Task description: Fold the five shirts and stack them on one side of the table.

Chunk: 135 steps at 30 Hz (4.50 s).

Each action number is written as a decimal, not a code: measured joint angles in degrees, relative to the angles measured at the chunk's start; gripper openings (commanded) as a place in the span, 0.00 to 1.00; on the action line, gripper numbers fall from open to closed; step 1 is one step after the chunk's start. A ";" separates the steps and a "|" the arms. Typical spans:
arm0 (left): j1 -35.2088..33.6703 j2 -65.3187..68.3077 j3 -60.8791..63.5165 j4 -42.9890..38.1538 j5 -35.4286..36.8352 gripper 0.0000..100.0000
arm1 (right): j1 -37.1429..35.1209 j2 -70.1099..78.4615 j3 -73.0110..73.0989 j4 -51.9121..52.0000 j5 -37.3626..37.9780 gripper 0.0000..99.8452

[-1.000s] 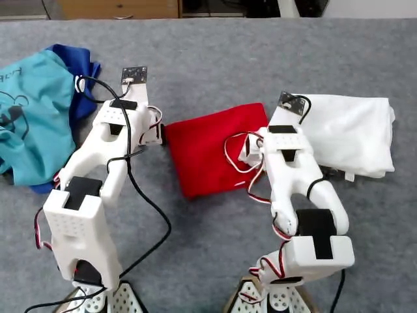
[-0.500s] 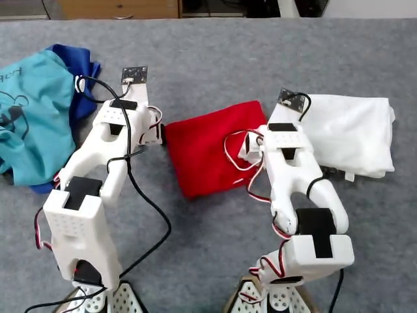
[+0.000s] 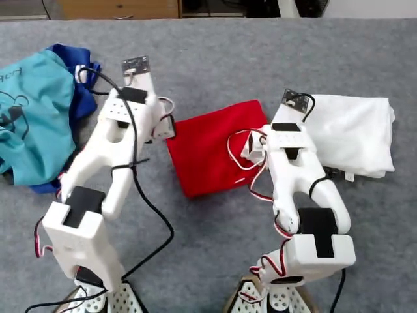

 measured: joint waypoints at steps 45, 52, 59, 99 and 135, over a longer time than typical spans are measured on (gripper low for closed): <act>10.02 23.91 -46.51 1.76 3.69 0.02 | 3.52 -23.47 -2.73 0.26 1.41 0.00; 17.05 27.25 -61.89 1.85 3.69 0.02 | 14.24 -32.97 -2.99 0.35 4.92 0.00; 23.12 33.76 -69.45 -6.59 3.78 0.02 | 27.69 -34.02 -2.99 -1.41 9.85 0.00; 29.27 54.95 -74.11 -38.59 0.97 0.02 | 41.58 -32.00 24.62 -55.74 17.41 0.00; 24.18 46.77 -77.27 -11.60 -0.09 0.02 | 42.81 -33.85 22.24 -44.84 23.65 0.01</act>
